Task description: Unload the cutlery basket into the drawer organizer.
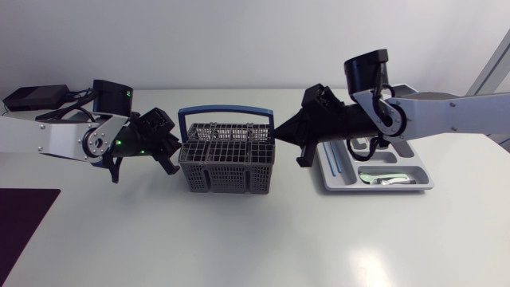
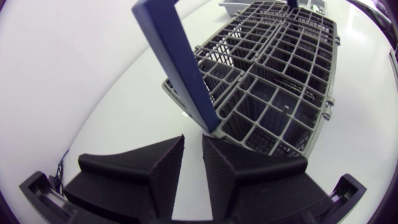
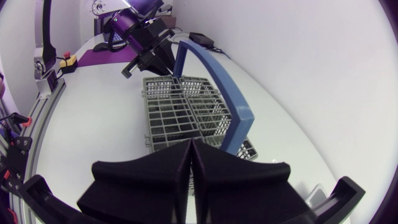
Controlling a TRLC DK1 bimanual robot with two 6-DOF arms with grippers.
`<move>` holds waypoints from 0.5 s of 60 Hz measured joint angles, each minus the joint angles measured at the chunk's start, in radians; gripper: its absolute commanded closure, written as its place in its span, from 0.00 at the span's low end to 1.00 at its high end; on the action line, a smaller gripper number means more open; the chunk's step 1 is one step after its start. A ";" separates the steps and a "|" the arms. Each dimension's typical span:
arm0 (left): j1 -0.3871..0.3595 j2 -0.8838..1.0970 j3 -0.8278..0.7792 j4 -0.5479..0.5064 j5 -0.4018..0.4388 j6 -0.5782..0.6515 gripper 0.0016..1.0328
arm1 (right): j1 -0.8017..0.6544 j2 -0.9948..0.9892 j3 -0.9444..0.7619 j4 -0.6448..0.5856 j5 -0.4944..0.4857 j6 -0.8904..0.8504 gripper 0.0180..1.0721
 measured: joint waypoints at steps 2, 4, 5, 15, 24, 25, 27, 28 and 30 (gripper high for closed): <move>0.000 -0.008 -0.003 -0.002 0.000 0.000 0.76 | -0.001 -0.010 -0.007 0.010 -0.002 0.002 0.94; 0.000 -0.018 -0.006 -0.005 0.000 0.000 0.76 | -0.004 -0.018 -0.016 0.020 -0.002 0.004 0.94; 0.000 -0.025 -0.010 -0.008 0.001 0.000 0.76 | -0.005 -0.022 -0.021 0.026 -0.002 0.005 0.94; 0.010 -0.098 -0.039 -0.023 0.016 0.000 0.76 | -0.006 -0.044 -0.066 0.048 -0.002 0.019 0.94; 0.032 -0.159 -0.072 -0.030 0.026 0.000 0.76 | -0.007 -0.070 -0.092 0.073 0.014 0.023 0.94; 0.034 -0.164 -0.077 -0.030 0.026 0.000 0.76 | -0.007 -0.073 -0.094 0.079 0.015 0.023 0.94; 0.038 -0.175 -0.083 -0.033 0.026 0.000 0.76 | -0.007 -0.080 -0.098 0.090 0.028 0.023 0.94; 0.040 -0.180 -0.086 -0.034 0.026 0.000 0.76 | -0.008 -0.083 -0.100 0.098 0.036 0.023 0.94; 0.041 -0.190 -0.091 -0.037 0.026 0.000 0.76 | -0.008 -0.088 -0.108 0.119 0.051 0.026 0.94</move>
